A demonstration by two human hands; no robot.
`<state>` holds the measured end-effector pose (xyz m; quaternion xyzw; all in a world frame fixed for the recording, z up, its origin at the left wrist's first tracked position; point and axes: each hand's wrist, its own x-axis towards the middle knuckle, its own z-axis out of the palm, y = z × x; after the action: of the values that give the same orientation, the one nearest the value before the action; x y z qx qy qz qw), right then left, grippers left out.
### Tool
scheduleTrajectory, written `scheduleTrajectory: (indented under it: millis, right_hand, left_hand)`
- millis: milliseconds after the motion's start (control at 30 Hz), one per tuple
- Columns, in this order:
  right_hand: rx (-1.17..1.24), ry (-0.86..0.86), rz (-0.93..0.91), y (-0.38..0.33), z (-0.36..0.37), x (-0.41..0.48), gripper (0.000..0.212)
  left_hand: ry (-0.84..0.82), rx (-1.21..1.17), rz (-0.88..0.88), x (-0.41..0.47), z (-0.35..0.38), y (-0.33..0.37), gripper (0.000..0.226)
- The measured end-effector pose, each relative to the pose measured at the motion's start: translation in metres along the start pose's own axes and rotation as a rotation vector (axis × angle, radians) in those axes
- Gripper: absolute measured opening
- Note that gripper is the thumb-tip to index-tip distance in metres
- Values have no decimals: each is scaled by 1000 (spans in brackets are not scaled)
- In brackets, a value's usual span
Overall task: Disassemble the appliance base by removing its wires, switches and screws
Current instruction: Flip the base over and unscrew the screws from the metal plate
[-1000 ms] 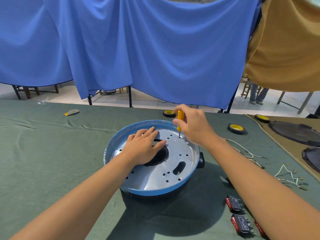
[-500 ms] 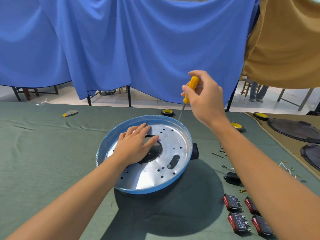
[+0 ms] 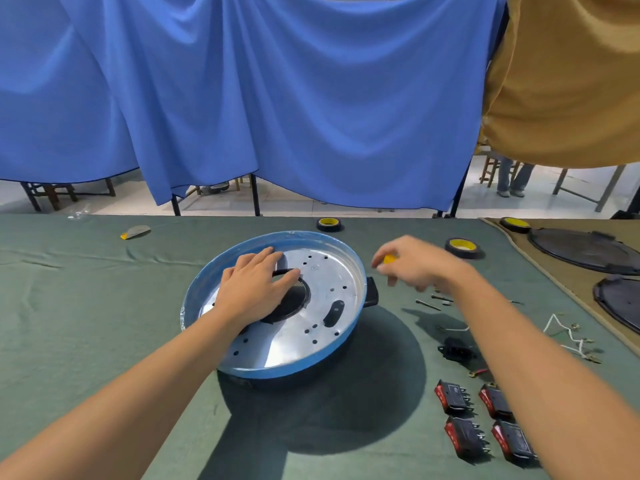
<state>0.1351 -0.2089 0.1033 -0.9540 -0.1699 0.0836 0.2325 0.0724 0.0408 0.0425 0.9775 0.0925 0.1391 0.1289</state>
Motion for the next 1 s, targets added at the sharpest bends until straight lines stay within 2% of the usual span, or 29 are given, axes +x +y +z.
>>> scheduleTrajectory:
  millis: [33,100,167,267,367,400,500,633,733,867,1000]
  right_hand:
    - [62,-37,35,2,10,1,24]
    - [407,-125,128,2,24,2,45]
    - [702,-233,165,-1,31,3,55]
    - [906,-293,138,-4,32,7,40]
    - [983,-302,111,-13,30,10,12]
    - [999,-286,112,-17,31,11,13]
    - [1017,-219,126,-30,37,20,21]
    - [979,-141,130,-44,44,31,21]
    - [772,-100,116,-44,51,34,21]
    - [464,-73,104,-37,60,38,21]
    - [252,204,110,-23,45,46,21]
  left_hand:
    - [21,-8,-6,-1,-1,-1,62]
    - [50,-13,-13,-3,-2,-1,61]
    - [44,12,-20,-4,-3,2,60]
    - [8,52,-23,-2,-4,5,53]
    - [-6,62,-5,1,-10,3,37]
    - [-9,53,-8,2,-13,3,32]
    - [-61,1,-57,8,-25,6,37]
    - [-86,-185,-88,8,-34,15,46]
    - [-154,-193,-71,2,-30,22,54]
    - [-231,-65,-83,-4,-17,25,64]
    - [-207,20,-32,-6,-9,20,61]
